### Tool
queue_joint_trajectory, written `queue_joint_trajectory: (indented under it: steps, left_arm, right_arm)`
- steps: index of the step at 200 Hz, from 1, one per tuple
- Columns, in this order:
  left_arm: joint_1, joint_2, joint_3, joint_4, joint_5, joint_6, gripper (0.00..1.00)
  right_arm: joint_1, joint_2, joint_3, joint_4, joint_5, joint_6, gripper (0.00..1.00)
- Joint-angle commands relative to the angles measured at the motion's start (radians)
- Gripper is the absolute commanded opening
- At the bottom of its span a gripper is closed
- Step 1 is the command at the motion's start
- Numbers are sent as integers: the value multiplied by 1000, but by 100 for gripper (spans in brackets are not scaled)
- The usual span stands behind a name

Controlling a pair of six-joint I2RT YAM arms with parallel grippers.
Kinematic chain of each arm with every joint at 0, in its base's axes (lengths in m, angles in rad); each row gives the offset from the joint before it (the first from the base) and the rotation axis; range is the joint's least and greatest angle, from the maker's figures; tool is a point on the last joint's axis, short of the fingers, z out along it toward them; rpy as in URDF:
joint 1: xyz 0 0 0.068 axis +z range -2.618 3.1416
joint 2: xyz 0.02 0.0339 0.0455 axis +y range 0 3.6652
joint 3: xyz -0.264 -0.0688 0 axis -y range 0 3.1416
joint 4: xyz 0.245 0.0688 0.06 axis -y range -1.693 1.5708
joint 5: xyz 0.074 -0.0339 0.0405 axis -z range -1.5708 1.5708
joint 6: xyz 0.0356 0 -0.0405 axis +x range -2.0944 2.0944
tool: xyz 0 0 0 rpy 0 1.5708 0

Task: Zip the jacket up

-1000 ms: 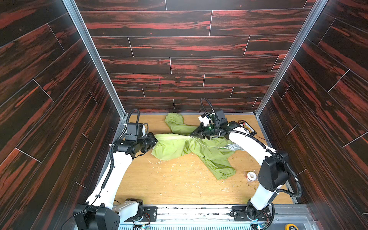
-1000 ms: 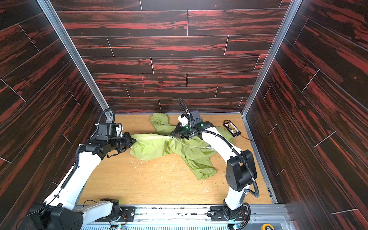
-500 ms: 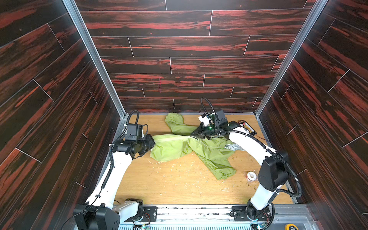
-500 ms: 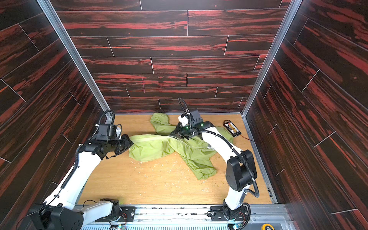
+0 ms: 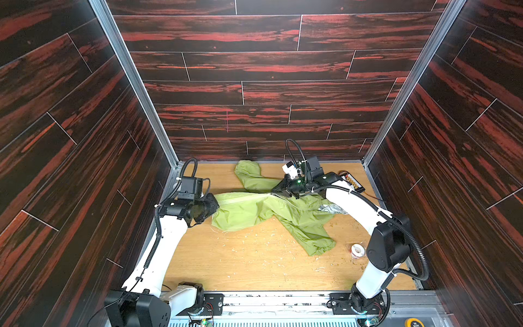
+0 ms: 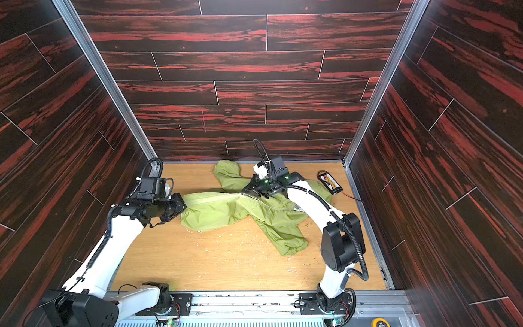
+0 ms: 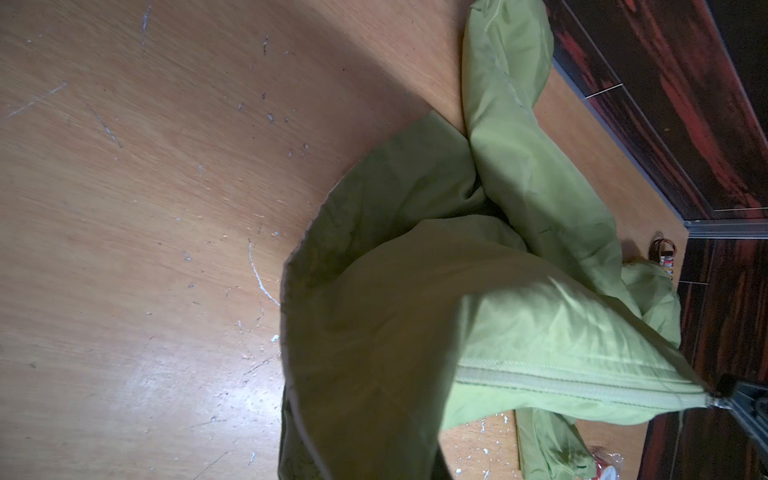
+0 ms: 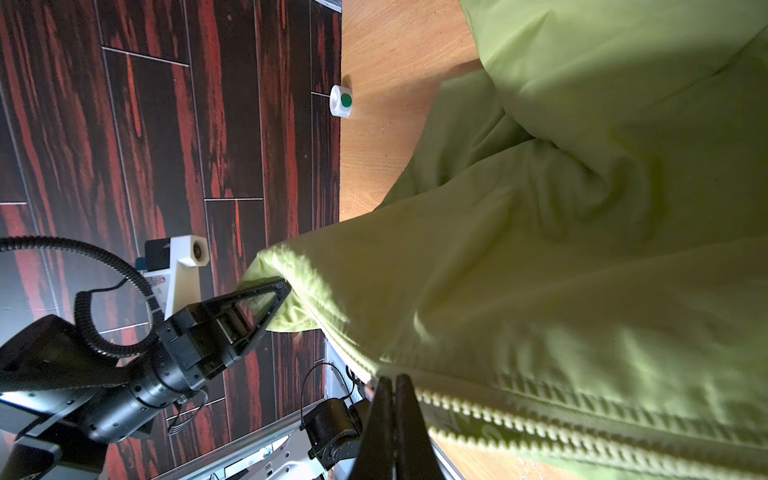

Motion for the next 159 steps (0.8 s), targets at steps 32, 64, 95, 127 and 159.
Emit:
queue_joint_trajectory:
  steps: [32,64,95,127,159]
  left_arm:
    - [17,-1,26,-64,-85,26,0]
    - [18,2,31,-78,-103,33,0]
    - [18,8,35,-87,-119,37,0]
    - [20,16,33,-94,-128,40,0]
    - [23,23,32,-101,-137,41,0]
  right_arm:
    - [-16,-30,-4,-9,6,-4,0]
    - [-16,-32,-5,-9,8,-2,0]
    - [-16,-34,-9,-9,8,-1,0]
    - [-17,-35,-10,-10,10,-1,0]
    - [-18,-36,-13,-9,12,1,0]
